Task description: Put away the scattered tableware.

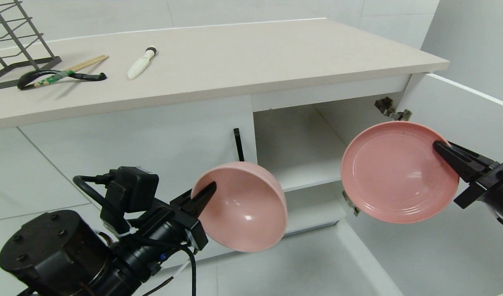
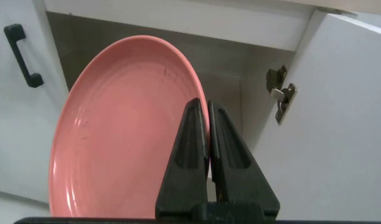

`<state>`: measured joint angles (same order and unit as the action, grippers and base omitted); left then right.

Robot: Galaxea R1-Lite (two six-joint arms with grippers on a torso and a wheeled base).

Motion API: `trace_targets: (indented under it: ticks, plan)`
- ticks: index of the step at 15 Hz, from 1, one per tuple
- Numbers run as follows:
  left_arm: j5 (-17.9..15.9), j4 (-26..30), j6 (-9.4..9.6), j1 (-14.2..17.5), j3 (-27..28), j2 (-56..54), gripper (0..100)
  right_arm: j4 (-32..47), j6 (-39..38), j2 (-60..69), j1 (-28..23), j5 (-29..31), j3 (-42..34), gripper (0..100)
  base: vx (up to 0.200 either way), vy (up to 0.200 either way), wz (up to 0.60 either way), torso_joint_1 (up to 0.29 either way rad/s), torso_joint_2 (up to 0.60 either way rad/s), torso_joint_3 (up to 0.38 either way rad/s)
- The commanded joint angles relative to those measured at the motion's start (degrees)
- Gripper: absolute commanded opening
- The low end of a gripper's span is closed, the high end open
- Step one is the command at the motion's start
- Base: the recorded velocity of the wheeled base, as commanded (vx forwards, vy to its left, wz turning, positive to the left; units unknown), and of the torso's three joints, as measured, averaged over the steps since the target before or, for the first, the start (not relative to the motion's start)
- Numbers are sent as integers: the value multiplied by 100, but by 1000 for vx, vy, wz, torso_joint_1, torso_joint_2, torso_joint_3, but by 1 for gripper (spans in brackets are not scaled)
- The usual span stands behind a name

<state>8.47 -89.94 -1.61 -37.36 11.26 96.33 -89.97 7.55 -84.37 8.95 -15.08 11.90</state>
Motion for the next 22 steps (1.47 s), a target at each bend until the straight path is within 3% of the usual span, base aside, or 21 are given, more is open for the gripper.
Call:
trace_targets:
  ticks: [1, 12, 18, 22]
  plan:
    - [-12, -6, -15, 1, -265, 0, 0, -3, 1, -44, 2, -4, -21, 0, 200, 0, 0, 2, 2, 36]
    - [-12, -6, 108, 1, -379, 88, 0, -3, 10, -352, 98, -4, -197, 0, 36, 0, 0, -1, 2, 9]
    - [-12, -6, 706, -8, -740, 149, 0, -3, 1, -501, 186, -4, -566, 0, 0, 0, 0, 0, 0, 0]
    - [-3, -6, 741, -8, -748, 193, 0, -3, -69, -1310, 591, 14, -680, 0, 0, 0, 0, 0, 0, 0]
